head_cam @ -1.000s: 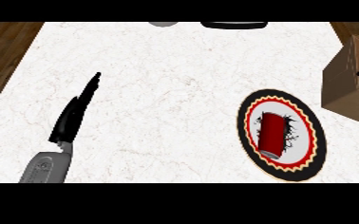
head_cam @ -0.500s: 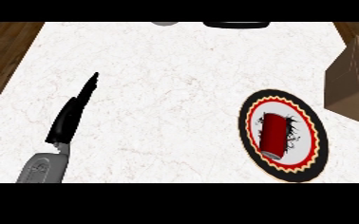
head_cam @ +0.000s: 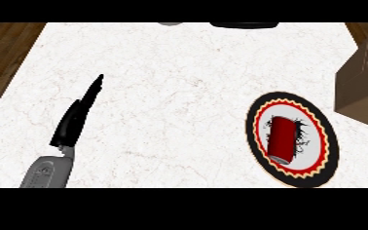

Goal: Pick the squash from the plate and place it in the cardboard box

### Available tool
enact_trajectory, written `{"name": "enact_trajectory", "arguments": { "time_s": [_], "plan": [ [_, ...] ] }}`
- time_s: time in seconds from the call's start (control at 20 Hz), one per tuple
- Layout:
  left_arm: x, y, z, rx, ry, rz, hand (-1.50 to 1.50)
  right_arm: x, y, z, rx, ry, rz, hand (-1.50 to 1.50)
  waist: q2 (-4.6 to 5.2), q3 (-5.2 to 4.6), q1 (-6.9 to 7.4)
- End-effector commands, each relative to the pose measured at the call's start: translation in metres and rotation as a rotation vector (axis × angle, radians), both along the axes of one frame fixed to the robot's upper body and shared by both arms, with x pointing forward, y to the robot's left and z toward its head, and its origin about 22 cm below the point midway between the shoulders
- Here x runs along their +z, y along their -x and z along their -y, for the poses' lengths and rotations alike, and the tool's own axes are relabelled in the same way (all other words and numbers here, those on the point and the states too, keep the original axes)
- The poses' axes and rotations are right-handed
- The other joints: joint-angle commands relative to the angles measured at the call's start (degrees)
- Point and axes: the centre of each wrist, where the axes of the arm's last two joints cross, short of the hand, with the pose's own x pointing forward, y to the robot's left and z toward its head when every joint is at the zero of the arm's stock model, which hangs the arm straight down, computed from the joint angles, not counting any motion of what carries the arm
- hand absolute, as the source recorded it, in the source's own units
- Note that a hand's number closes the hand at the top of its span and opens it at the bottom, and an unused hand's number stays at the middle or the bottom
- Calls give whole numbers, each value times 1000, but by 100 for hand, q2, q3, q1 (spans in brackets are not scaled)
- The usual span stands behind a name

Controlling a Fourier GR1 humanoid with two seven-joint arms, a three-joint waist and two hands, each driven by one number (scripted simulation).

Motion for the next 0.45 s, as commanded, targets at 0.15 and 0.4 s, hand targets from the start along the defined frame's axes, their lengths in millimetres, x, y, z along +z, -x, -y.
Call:
{"name": "enact_trajectory", "arguments": {
  "time_s": [0.15, 0.4],
  "plan": [
    [-1, -3, 7, -15, 10, 12, 0, -6, 33, 17, -30, 13, -3, -150, 16, 13, 31],
    [2, -5, 5, -14, -7, -6, 0, -1, 45, 24, -12, 50, -20, -150, 15, 19, 39]
  ]
}}
